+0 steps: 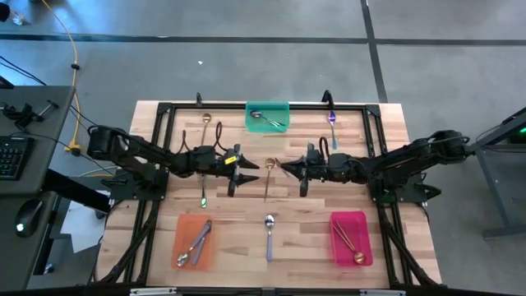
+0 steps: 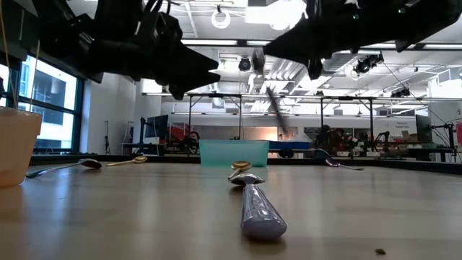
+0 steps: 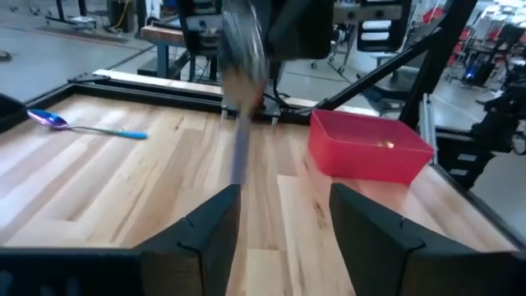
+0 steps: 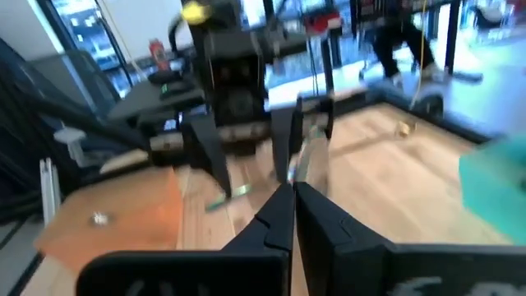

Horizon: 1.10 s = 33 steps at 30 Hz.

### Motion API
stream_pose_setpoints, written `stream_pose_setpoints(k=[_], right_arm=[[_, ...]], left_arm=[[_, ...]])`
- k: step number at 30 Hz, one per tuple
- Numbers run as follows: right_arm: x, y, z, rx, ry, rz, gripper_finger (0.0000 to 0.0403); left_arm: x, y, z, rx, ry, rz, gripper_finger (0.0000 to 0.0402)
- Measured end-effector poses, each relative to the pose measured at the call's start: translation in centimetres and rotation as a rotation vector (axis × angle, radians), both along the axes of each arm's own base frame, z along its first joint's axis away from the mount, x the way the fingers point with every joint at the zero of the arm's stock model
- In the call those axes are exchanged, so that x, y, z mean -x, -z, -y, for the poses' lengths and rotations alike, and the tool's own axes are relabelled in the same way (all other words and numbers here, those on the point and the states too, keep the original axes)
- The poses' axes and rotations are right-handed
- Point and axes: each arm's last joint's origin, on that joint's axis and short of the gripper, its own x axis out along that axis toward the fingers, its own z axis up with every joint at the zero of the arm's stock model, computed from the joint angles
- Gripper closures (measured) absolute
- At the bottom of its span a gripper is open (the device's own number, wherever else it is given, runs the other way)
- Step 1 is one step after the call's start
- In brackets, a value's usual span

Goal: Sort silverware by color (type)
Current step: Put the purple spoon into the orange bin

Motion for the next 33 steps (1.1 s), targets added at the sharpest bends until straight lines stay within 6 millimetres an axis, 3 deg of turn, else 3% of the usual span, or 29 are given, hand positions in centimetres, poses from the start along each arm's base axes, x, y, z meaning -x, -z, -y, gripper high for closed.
stream_pose_setpoints(k=[12,18,21,26,33], right_arm=[[1.1,3.3,-0.2,-0.103,0.098,-0.331,0.0398],[1.2,4.1,-0.1,-0.083,0.089,-0.429,0.0341],[-0.1,3.8,0.1,-0.04,0.071,-0.496,0.0295],[-4.0,4.1,0.2,0.109,-0.052,-0.681,0.0234],[-9.8,4.7,1.1,0.267,-0.266,-0.93,0.0226]], left_arm=[[0.8,0.7,0.0,-0.031,0.002,-0.023,0.0293],[1.0,0.9,0.3,-0.027,0.032,-0.031,0.0329],[1.0,1.0,0.5,-0.025,0.049,-0.041,0.0346],[1.7,1.9,1.3,-0.023,0.081,-0.066,0.0374],[4.8,3.2,1.6,0.029,0.075,0.013,0.0399]])
